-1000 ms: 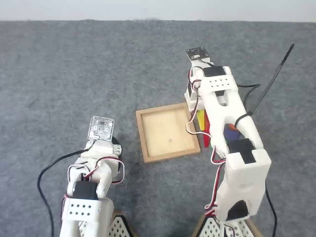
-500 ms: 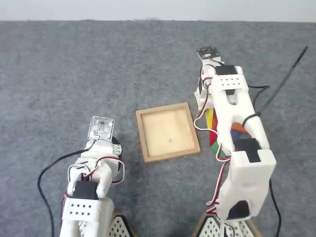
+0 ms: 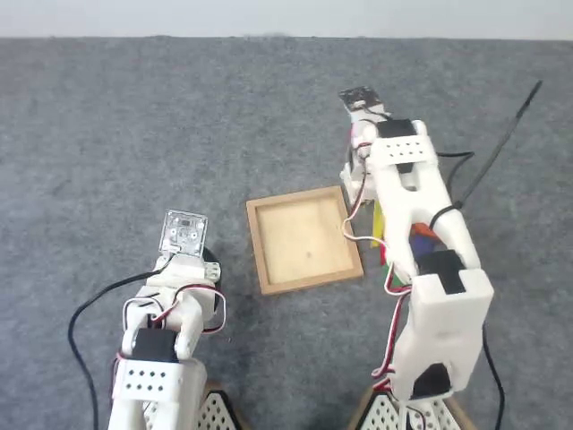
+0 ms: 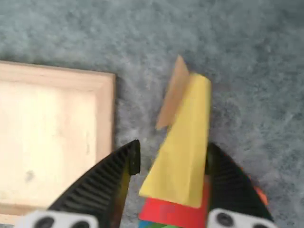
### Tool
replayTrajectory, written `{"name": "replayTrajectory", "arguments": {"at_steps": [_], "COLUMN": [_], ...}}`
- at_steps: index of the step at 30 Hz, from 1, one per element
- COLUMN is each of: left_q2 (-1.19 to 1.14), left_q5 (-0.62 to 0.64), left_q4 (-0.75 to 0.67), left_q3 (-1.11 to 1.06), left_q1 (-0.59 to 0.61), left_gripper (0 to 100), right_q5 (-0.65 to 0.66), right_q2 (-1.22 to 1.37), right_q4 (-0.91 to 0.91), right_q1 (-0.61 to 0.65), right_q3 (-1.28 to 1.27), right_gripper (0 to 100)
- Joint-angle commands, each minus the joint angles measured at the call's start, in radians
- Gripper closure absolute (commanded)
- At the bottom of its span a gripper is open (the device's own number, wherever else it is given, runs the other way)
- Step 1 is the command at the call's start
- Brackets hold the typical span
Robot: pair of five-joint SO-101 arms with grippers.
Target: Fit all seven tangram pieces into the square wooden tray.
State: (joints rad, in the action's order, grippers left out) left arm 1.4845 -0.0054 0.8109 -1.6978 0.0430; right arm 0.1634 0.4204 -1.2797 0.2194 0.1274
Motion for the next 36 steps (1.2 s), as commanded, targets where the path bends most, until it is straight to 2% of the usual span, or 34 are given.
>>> {"name": "replayTrajectory", "arguments": {"at_steps": [1, 9, 17, 19, 24, 32, 36], "left_q2": [0.017, 0.017, 0.017, 0.017, 0.017, 0.017, 0.017], "left_q5": [0.006, 0.006, 0.006, 0.006, 0.006, 0.006, 0.006], "left_q4": [0.005, 0.005, 0.005, 0.005, 0.005, 0.005, 0.005], "left_q3": [0.008, 0.008, 0.008, 0.008, 0.008, 0.008, 0.008], "left_q1": [0.005, 0.005, 0.005, 0.005, 0.005, 0.005, 0.005], "left_gripper": [98, 98, 98, 98, 98, 98, 98], "right_q5": [0.012, 0.012, 0.012, 0.009, -0.046, -0.041, -0.041], "right_q2": [-0.013, 0.025, 0.157, 0.153, 0.039, -0.213, -0.24], "right_q4": [0.001, -0.007, -0.005, -0.002, -0.03, -0.159, -0.189], "right_q1": [0.036, 0.002, -0.025, -0.035, -0.038, -0.027, 0.033], "right_q3": [0.057, 0.058, 0.061, 0.063, 0.063, 0.061, 0.055], "right_gripper": [73.0, 93.3, 93.9, 96.5, 99.1, 99.2, 99.2]}}
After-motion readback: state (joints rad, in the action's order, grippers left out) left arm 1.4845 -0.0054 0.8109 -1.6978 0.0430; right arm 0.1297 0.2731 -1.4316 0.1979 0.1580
